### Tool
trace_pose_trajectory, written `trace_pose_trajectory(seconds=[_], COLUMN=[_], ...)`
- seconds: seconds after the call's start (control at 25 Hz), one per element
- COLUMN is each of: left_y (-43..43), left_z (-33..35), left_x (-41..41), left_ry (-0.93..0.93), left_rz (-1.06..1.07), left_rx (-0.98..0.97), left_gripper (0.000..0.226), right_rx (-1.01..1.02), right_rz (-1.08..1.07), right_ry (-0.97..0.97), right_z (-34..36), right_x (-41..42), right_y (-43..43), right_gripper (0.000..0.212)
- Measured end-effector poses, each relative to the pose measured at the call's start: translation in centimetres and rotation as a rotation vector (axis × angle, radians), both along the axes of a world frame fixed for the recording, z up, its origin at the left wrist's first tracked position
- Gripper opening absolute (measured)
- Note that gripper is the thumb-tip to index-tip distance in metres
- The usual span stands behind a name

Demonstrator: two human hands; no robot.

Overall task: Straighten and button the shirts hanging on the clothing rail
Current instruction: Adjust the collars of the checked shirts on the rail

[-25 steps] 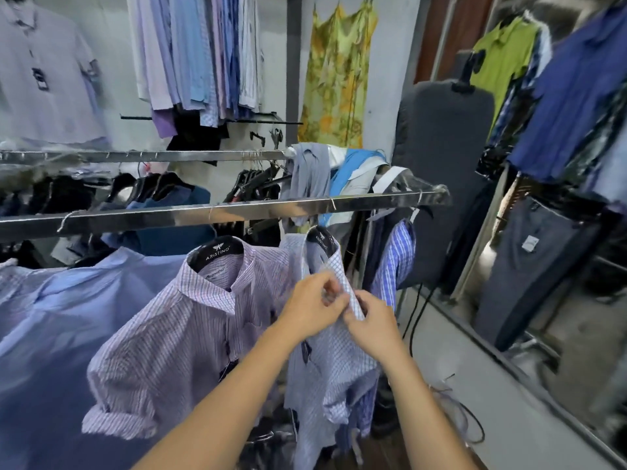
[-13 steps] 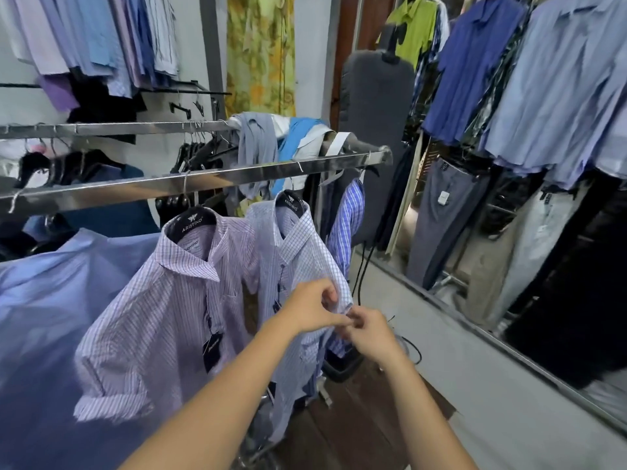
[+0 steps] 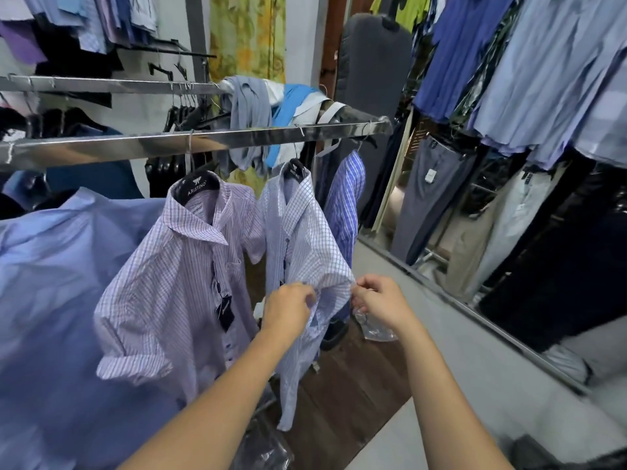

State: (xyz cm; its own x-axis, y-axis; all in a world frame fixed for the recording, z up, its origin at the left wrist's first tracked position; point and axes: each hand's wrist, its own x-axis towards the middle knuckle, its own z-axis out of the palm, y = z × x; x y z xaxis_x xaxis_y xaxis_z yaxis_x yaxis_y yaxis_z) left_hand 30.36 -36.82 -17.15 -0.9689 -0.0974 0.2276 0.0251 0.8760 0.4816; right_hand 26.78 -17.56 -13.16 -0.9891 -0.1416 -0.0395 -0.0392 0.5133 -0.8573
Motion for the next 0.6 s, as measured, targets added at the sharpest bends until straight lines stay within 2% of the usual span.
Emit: trace_pose_trajectory(seconds=[0.08,0.2,0.32,0.36,0.44,0.52,0.56,0.6], left_y=[-0.1,-0.5,-1.3,-1.7,-2.7,-3.6,-3.7,-3.7], left_z=[-0.3,-0.5,-0.9,-1.0,-1.4,-0.9,-0.6,-0.4], left_x=[0.5,1.2,1.2,1.1,0.7,0.6,0.9,1.0], left_ry=[-0.016,-0.097,-0.138,-0.153,-0.222,-0.362,-0.445,-0.515], left_rz=[0.009,0.127,0.141,0.118,0.032,-0.076,-0.129,-0.179], left_rx=[-0.035,-0.004,-0.048,0.030,0.281,0.582,0.732,0.861], left_gripper=[0.021,0.040,0.014,0.006,0.018,0.014,0.005,0.006], right_rx=[-0.009,-0.028,0.008,0.032,0.111,0.164,0.144,0.098], right_rz=[0.030,0.084,0.063,0.040,-0.036,-0.140,-0.186,-0.216], right_ry=[-0.026,-0.052,-0.045,-0.016,0.067,0.109,0.110,0.106], right_z=[0.3,0.7,0.9,0.9,0.6,-0.3,-0.6,-0.9], right_x=[0.6,1.3,1.5,1.5,1.2,0.8,0.8,1.0], right_y=[-0.7,-1.9,-2.4,-2.5,-2.3,-2.0,-2.0,-2.1], right_gripper=[0.027,0.029,0.026,0.025,0.025,0.022,0.018,0.010])
